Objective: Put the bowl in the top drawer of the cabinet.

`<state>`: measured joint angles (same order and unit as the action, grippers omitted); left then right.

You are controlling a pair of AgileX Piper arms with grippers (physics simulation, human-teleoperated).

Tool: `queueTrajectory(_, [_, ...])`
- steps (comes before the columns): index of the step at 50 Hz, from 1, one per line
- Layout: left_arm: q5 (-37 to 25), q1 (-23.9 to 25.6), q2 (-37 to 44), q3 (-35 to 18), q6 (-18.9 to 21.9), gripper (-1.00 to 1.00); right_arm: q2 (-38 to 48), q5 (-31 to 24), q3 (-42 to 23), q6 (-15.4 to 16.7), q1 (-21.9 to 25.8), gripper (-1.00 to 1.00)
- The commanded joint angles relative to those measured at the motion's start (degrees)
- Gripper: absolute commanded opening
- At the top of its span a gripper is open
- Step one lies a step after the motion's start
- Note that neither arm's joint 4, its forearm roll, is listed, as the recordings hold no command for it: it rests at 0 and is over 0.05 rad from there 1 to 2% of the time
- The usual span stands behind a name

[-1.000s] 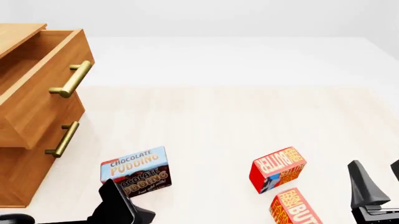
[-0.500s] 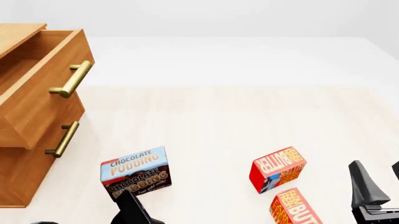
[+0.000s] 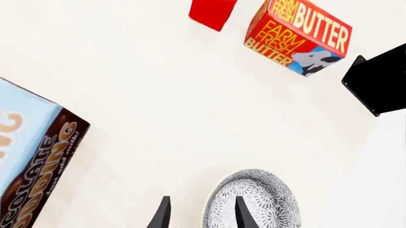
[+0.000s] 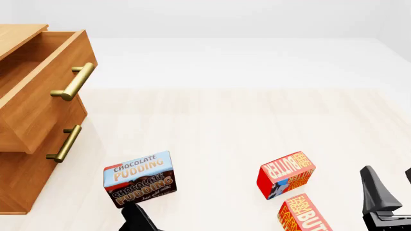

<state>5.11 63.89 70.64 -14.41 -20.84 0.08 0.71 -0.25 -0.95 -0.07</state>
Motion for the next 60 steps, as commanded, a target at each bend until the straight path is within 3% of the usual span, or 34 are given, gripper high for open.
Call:
queueTrajectory(1, [1.7,0.26,1.08,0.48,-0.59,1.0,0.0,-0.04,0.0,0.04,-0.13,1.0])
queueTrajectory(60, [9.59,0.98,6.8,2.56,-2.54,1.0,0.03,-0.23,-0.01,0.26,-0.59,1.0])
